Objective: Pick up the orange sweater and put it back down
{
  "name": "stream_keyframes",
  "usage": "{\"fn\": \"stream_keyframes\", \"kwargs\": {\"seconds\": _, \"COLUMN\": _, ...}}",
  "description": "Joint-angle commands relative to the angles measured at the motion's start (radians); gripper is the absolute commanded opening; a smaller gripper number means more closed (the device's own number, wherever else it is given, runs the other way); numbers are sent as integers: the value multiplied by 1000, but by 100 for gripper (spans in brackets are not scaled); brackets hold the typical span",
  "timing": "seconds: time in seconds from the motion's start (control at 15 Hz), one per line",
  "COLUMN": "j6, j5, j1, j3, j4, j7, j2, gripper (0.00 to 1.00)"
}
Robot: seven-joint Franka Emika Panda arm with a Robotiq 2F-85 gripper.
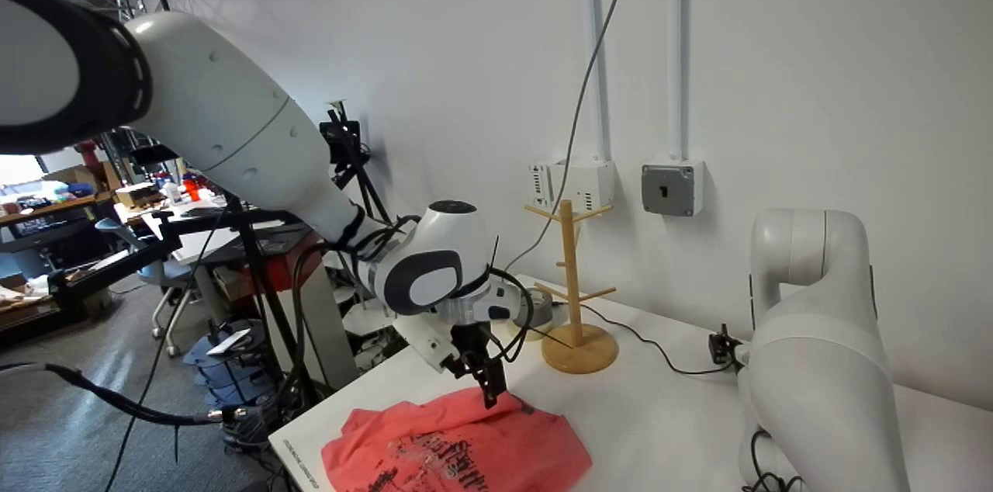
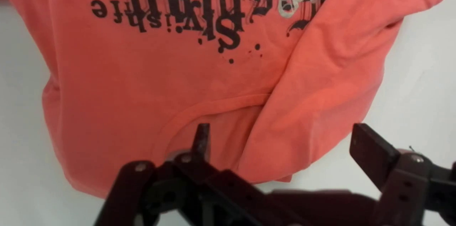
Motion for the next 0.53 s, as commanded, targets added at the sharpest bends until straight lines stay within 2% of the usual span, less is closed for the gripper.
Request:
{"fn": "stream_keyframes", "kwargs": {"seconds": 0.0, "j6": 29, "j5": -19, "j1": -10, "j3": 20, "j4": 88, "j7": 22, "j2": 93, "gripper": 100}}
{"fn": "stream_keyframes", "kwargs": {"seconds": 0.47, "j6": 53, "j5": -13, "j1": -13, "j3": 32, "j4": 201, "j7": 15, "j2": 230, "gripper": 100}}
